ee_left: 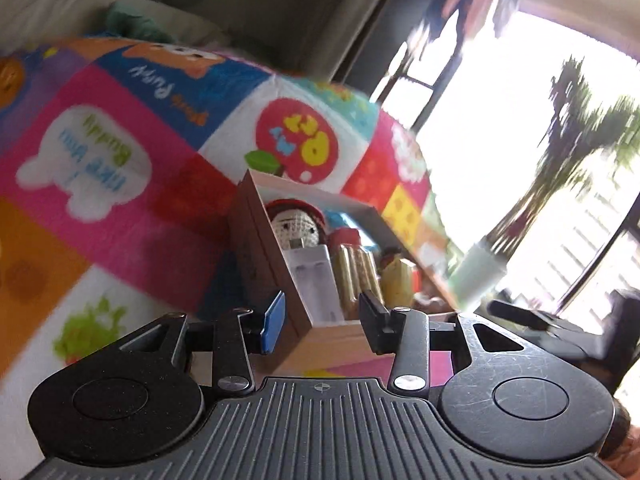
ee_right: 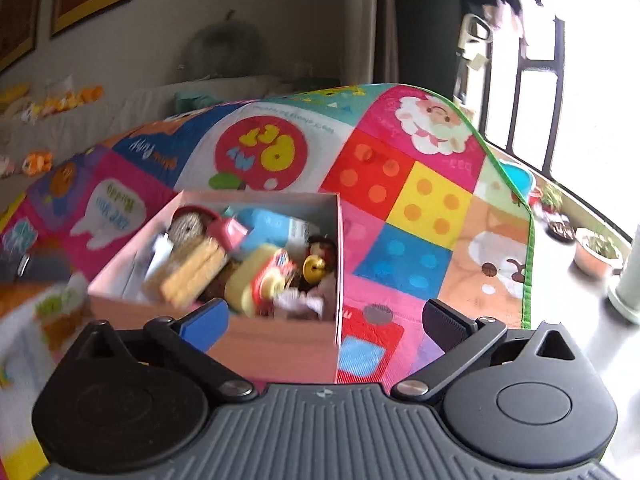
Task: Organize objects
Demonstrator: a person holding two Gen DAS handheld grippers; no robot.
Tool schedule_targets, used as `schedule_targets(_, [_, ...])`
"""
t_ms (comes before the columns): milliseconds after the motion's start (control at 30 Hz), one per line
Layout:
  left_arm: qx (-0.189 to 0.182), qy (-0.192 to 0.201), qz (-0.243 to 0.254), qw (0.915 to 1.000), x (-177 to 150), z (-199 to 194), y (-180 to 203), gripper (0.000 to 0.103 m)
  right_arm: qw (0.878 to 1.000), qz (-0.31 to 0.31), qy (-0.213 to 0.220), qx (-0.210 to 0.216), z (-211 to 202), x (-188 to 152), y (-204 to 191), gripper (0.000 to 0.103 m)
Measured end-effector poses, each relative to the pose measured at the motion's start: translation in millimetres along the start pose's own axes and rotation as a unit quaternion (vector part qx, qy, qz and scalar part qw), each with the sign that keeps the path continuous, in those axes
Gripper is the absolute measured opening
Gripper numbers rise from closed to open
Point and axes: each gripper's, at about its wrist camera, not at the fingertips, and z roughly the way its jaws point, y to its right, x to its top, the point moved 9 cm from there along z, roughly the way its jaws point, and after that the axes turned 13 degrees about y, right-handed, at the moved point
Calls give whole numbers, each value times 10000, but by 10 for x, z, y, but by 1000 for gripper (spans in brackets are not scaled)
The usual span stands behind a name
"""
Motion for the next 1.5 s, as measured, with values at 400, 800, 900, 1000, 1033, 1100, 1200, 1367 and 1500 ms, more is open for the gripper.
schedule_targets(400, [1408, -1732, 777, 9717, -124, 728, 16, 52, 9927, 142, -585, 1046, 328, -284, -161, 88])
schedule_targets(800, [1919, -1293, 512, 9715, -22, -72, -913, 62, 9871, -227, -263, 1562, 334, -47, -997, 87])
schedule_targets(900, [1928, -1111, 345, 9743, -13, -147, -1097, 71, 9860, -476, -213, 1584, 408, -61, -1224, 90])
schedule_targets(1000, [1847, -1039, 111, 9772, -59, -78, -1171, 78, 9874, -502, -251, 1478, 414, -58, -1249, 91])
schedule_targets(1033, [1852, -1002, 122, 9775, -69, -57, -1181, 81, 9883, -519, -274, 1409, 406, -56, -1234, 91])
schedule_targets(1100, [1909, -931, 250, 9769, -80, -9, -1218, 86, 9904, -568, -321, 1215, 372, -67, -1195, 91])
schedule_targets(1200, [1858, -705, 253, 9797, -70, -15, -1220, 82, 9932, -421, -431, 999, 279, -104, -1084, 96])
schedule_targets(1367, [1780, 25, 535, 9826, 54, -327, -952, 71, 9968, 37, -497, 625, 67, -230, -992, 103])
schedule_targets(1500, [1518, 121, 750, 9855, -124, -663, -598, 71, 9955, 316, -696, 556, -123, -457, -1050, 103])
